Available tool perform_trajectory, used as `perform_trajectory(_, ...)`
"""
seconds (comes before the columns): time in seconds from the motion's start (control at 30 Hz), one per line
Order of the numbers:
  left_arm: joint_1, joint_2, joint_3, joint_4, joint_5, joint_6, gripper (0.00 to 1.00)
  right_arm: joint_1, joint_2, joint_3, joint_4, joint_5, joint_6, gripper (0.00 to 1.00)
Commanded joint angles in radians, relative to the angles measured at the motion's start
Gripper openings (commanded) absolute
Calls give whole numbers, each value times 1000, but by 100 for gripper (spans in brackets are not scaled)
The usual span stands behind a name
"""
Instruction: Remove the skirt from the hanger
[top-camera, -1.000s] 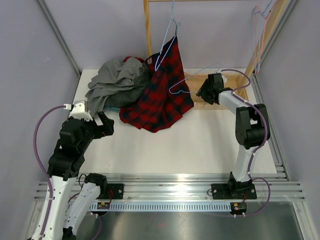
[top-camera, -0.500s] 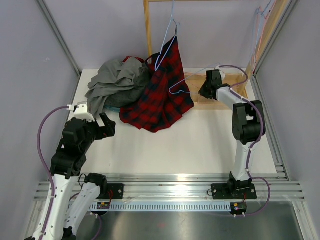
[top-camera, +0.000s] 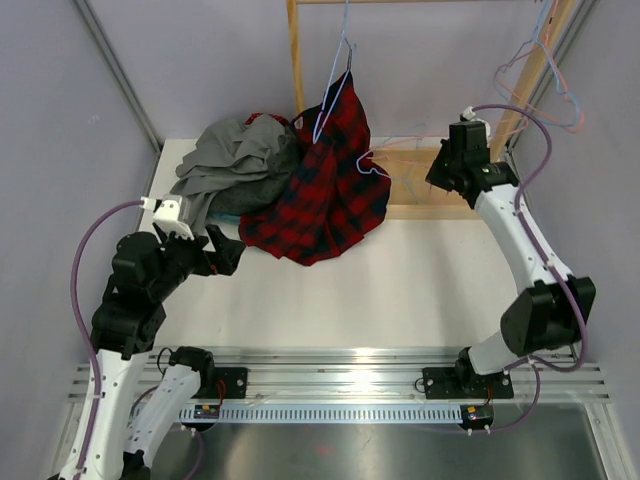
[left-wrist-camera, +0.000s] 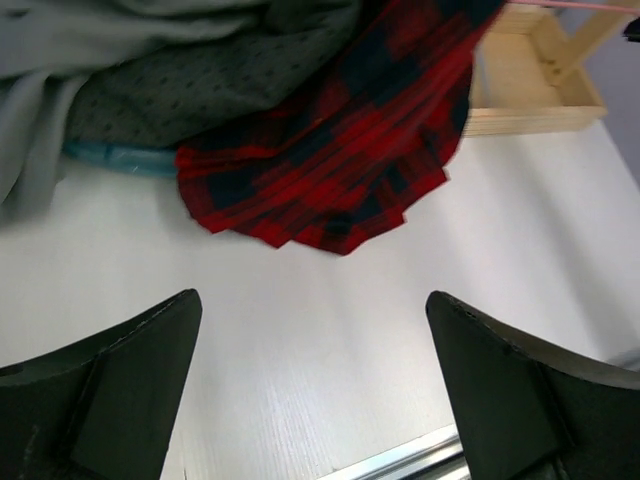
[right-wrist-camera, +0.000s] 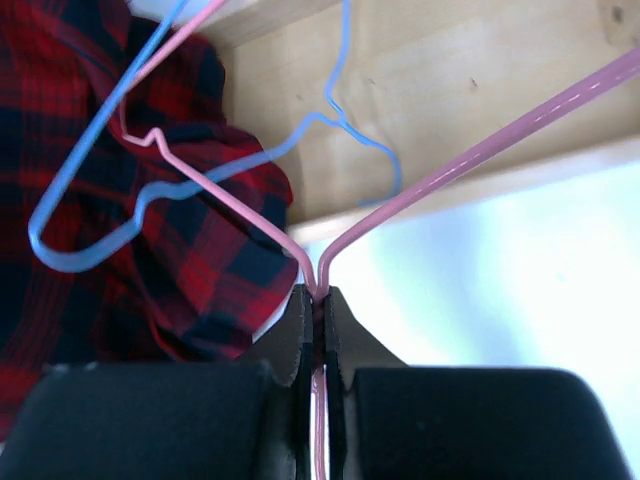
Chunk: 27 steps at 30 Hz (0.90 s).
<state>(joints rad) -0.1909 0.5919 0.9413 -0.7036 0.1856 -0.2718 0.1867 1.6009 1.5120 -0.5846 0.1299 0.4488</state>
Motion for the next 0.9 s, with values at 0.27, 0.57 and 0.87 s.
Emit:
perform_trajectory(0.27, -90, 88, 134, 321, 425, 82, 99, -3, -370, -220, -287, -83, -58, 0)
perform_trajectory(0.57, -764, 405, 174, 498, -180, 331, 99, 0, -553, -233, -371, -450, 22, 0)
perform_trajectory(0.87, -1038, 658, 208, 770, -622, 564, 99, 2, -624, -105, -553, -618, -13, 0)
